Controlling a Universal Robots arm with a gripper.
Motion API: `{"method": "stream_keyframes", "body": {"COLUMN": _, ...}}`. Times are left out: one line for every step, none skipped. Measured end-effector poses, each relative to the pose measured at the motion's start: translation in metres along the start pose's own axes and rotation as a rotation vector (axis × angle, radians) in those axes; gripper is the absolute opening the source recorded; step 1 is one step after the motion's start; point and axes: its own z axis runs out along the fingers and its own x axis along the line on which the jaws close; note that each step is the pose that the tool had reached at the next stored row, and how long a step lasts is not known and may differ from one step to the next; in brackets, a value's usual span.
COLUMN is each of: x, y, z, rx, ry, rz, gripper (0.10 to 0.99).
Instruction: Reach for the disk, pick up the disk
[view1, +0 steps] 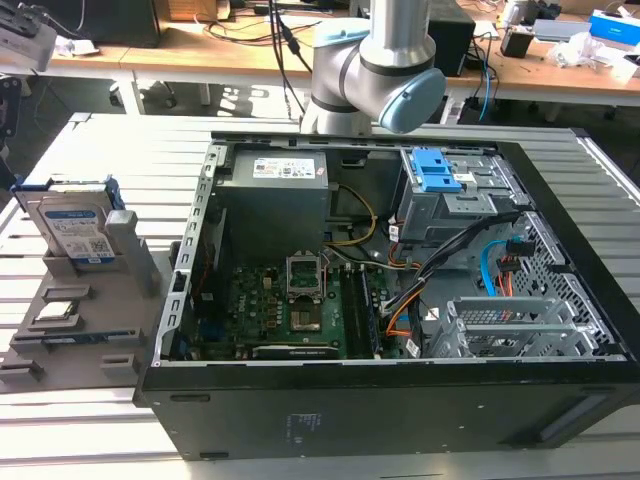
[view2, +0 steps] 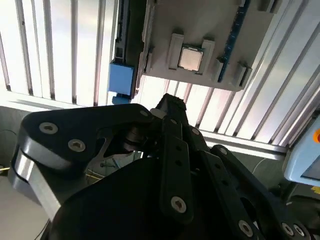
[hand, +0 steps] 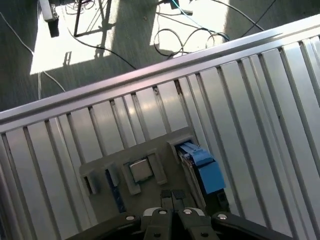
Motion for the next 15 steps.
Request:
{"method": "stream_keyframes", "body": {"x": 0.0, "y": 0.0, "z": 0.0, "rx": 0.0, "ry": 0.0006, "rz": -0.016, "gripper": 0.106}}
{"method": "stream_keyframes", "body": {"x": 0.0, "y": 0.0, "z": 0.0, "rx": 0.0, "ry": 0.0012, "rz": -0.034, "gripper": 0.106}}
{"method": "stream_keyframes", "body": {"x": 0.0, "y": 0.0, "z": 0.0, "rx": 0.0, "ry": 0.0022, "rz": -0.057, "gripper": 0.106}}
{"method": "stream_keyframes", "body": {"x": 0.0, "y": 0.0, "z": 0.0, "rx": 0.0, "ry": 0.0027, "rz": -0.073, "gripper": 0.106}}
{"method": "stream_keyframes", "body": {"x": 0.0, "y": 0.0, "z": 0.0, "rx": 0.0, "ry": 0.0037, "rz": -0.098, "gripper": 0.106}}
{"method": "stream_keyframes", "body": {"x": 0.0, "y": 0.0, "z": 0.0001, "rx": 0.0, "ry": 0.0049, "rz": -0.13, "gripper": 0.106}}
{"method": "stream_keyframes", "body": {"x": 0.0, "y": 0.0, "z": 0.0, "rx": 0.0, "ry": 0.0061, "rz": -0.16, "gripper": 0.106}}
{"method": "stream_keyframes", "body": {"x": 0.0, "y": 0.0, "z": 0.0, "rx": 0.0, "ry": 0.0073, "rz": -0.193, "gripper": 0.106}}
{"method": "stream_keyframes", "body": {"x": 0.0, "y": 0.0, "z": 0.0, "rx": 0.0, "ry": 0.008, "rz": -0.21, "gripper": 0.106}}
{"method": "stream_keyframes", "body": {"x": 0.0, "y": 0.0, "z": 0.0, "rx": 0.0, "ry": 0.0091, "rz": -0.238, "gripper": 0.106}}
{"method": "stream_keyframes", "body": {"x": 0.0, "y": 0.0, "z": 0.0, "rx": 0.0, "ry": 0.01, "rz": -0.262, "gripper": 0.106}}
{"method": "stream_keyframes", "body": {"x": 0.0, "y": 0.0, "z": 0.0, "rx": 0.0, "ry": 0.0101, "rz": -0.265, "gripper": 0.106}}
{"method": "stream_keyframes", "body": {"x": 0.0, "y": 0.0, "z": 0.0, "rx": 0.0, "ry": 0.0101, "rz": -0.266, "gripper": 0.106}}
{"method": "stream_keyframes", "body": {"x": 0.0, "y": 0.0, "z": 0.0, "rx": 0.0, "ry": 0.0101, "rz": -0.266, "gripper": 0.106}}
{"method": "stream_keyframes", "body": {"x": 0.0, "y": 0.0, "z": 0.0, "rx": 0.0, "ry": 0.0101, "rz": -0.265, "gripper": 0.106}}
